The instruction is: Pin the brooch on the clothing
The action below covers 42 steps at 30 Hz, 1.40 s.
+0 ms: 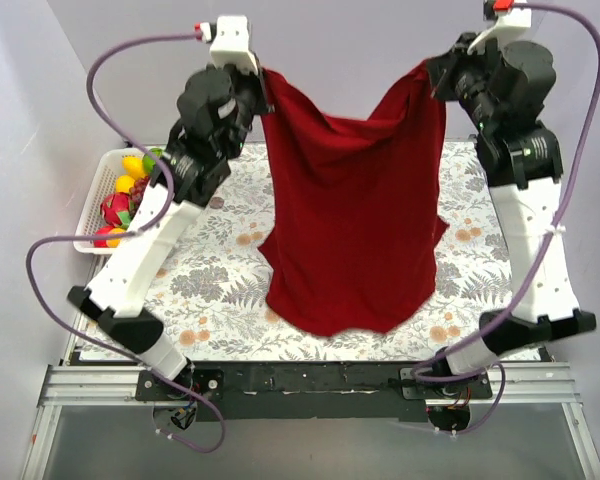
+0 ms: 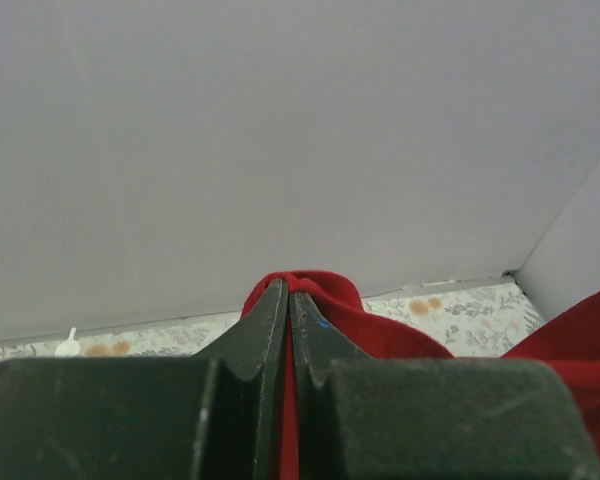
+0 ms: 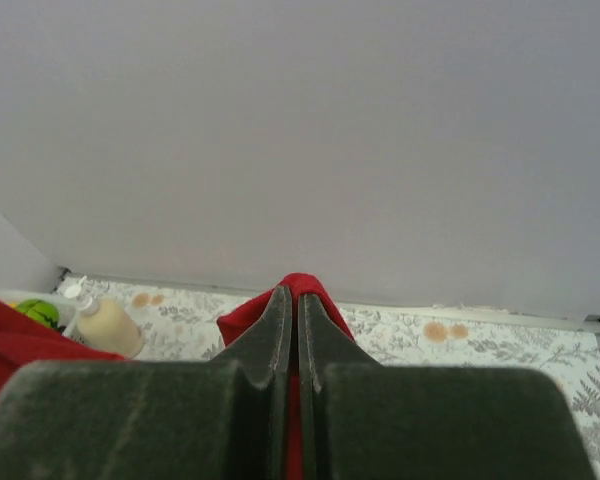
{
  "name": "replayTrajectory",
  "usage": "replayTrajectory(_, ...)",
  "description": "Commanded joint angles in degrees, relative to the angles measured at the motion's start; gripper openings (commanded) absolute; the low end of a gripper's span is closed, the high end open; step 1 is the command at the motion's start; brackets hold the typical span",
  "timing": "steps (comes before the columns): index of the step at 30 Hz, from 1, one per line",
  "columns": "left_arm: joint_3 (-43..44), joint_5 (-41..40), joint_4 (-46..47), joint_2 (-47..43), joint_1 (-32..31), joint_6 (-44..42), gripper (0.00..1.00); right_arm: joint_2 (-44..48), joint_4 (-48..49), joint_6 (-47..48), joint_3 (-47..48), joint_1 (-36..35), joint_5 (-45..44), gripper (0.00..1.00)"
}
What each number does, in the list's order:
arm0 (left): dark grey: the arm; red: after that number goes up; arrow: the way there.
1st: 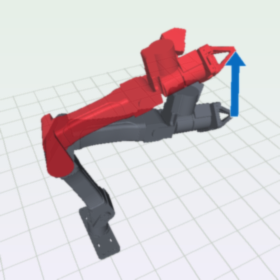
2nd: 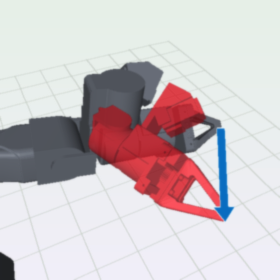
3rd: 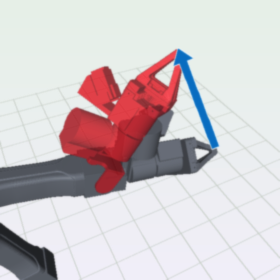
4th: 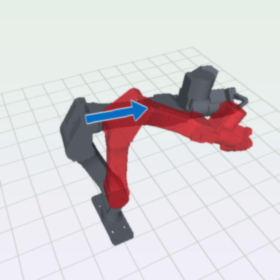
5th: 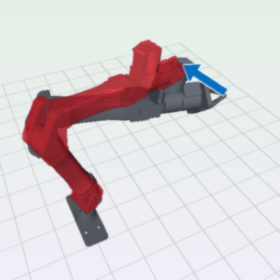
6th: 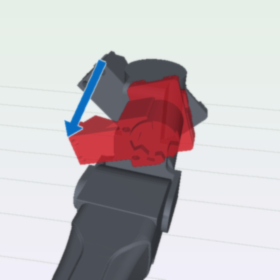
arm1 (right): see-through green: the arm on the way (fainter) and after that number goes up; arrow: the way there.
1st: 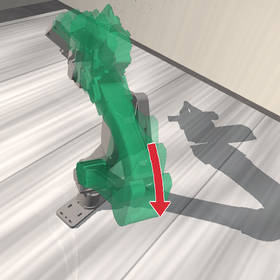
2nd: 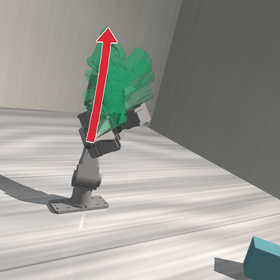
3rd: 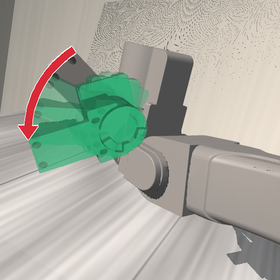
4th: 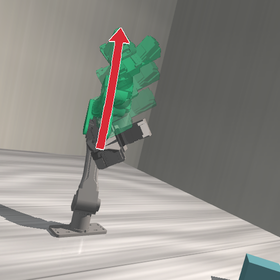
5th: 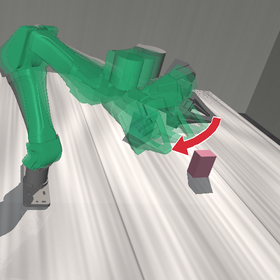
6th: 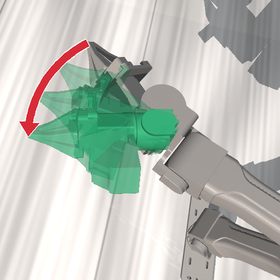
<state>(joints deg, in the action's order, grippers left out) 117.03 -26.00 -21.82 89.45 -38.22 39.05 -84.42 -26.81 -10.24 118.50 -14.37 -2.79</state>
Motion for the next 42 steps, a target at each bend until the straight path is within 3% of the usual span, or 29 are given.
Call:
replayTrajectory(1, 15.04, 2.88, -3.30, 3.96, 4.38, 2.18, 0.00, -1.71, 1.83, 0.05, 14.21, 1.89, 0.58, 0.01)
replayTrajectory(3, 21.80, 3.76, -5.06, 7.05, 4.38, 1.82, 0.00, 0.13, 4.56, -1.09, 12.48, 2.15, 1.12, 0.01)
replayTrajectory(5, 22.36, 4.29, -4.55, 5.49, 4.38, 1.73, 0.00, 3.89, 8.94, -1.36, 9.31, 2.15, 1.47, 0.01)
replayTrajectory(13, 6.04, 5.43, 0.12, -9.19, 4.38, 3.58, 0.00, 14.36, 10.99, -3.12, -1.58, 2.15, 2.35, 0.01)
replayTrajectory(23, -1.37, 7.28, -2.08, -18.52, 4.29, 6.74, 0.00, 23.60, 8.53, -4.17, -7.93, 2.15, 4.19, 0.01)
replayTrajectory(33, -3.29, 2.54, -1.56, -14.57, 4.38, 4.11, 0.00, 23.25, 9.23, -2.68, -11.62, 2.16, 3.05, 0.01)
replayTrajectory(42, -6.20, -1.95, 2.05, -6.67, 5.52, 2.34, 0.00, 15.35, 7.22, -1.54, -11.37, 2.16, -0.73, 0.01)
